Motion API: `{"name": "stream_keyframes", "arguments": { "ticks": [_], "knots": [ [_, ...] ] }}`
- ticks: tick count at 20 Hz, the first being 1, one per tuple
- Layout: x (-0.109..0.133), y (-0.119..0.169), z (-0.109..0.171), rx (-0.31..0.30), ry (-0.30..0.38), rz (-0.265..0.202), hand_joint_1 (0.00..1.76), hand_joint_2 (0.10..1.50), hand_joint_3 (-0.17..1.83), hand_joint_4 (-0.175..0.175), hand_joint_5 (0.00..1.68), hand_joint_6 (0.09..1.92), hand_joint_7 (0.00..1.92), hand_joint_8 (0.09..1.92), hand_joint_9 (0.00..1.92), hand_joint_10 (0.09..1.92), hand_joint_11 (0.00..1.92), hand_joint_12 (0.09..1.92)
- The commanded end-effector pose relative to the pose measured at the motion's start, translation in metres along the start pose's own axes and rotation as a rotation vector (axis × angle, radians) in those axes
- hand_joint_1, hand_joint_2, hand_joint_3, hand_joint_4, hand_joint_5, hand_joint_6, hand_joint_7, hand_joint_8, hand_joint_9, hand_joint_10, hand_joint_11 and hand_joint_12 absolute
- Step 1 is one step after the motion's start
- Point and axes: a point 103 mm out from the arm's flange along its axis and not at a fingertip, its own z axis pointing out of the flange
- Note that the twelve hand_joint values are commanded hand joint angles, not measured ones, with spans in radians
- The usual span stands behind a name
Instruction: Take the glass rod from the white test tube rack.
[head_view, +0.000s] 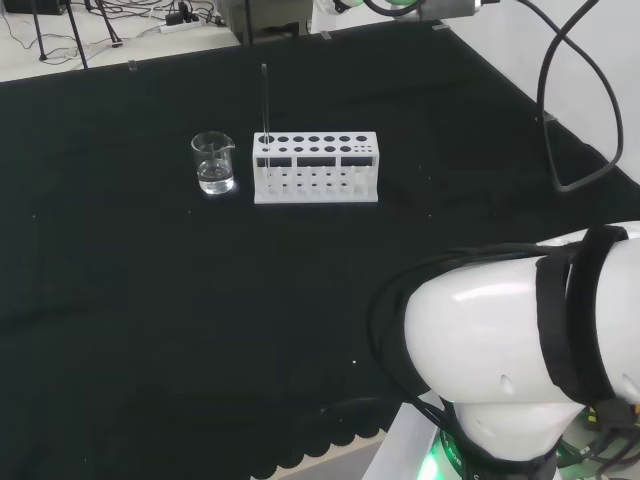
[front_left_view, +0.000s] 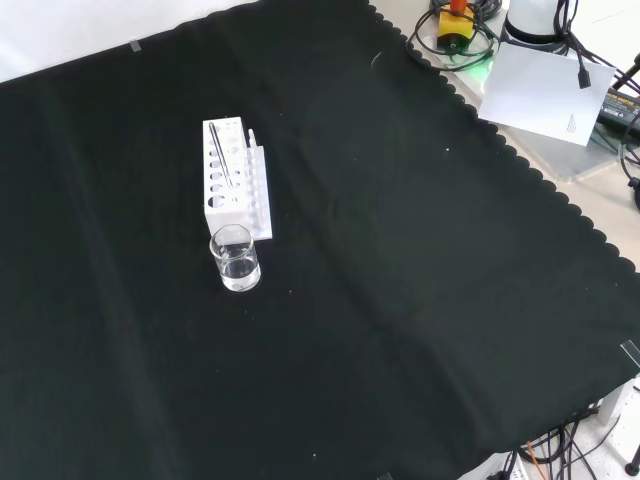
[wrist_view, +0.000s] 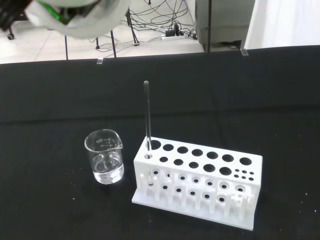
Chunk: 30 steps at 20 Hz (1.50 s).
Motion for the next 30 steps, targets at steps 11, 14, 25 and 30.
{"name": "stream_keyframes", "arguments": {
  "ticks": [11, 14, 25, 30],
  "knots": [
    [0.031, 0.032, -0.002, 0.004, 0.016, -0.066, 0.76, 0.64, 0.68, -0.111, 0.00, 0.09, 0.00, 0.43, 0.06, 0.83, 0.00, 1.34],
    [0.041, 0.046, -0.002, -0.003, 0.020, -0.092, 0.76, 0.65, 0.67, -0.112, 0.00, 0.09, 0.00, 0.49, 0.08, 0.84, 0.00, 1.35],
    [0.066, 0.100, 0.021, 0.024, -0.013, -0.165, 0.75, 0.67, 0.67, -0.115, 0.01, 0.09, 0.00, 0.61, 0.10, 0.85, 0.00, 1.36],
    [0.065, 0.123, 0.031, 0.027, -0.009, -0.179, 0.75, 0.68, 0.67, -0.115, 0.02, 0.09, 0.00, 0.65, 0.10, 0.86, 0.00, 1.36]
  ]
}}
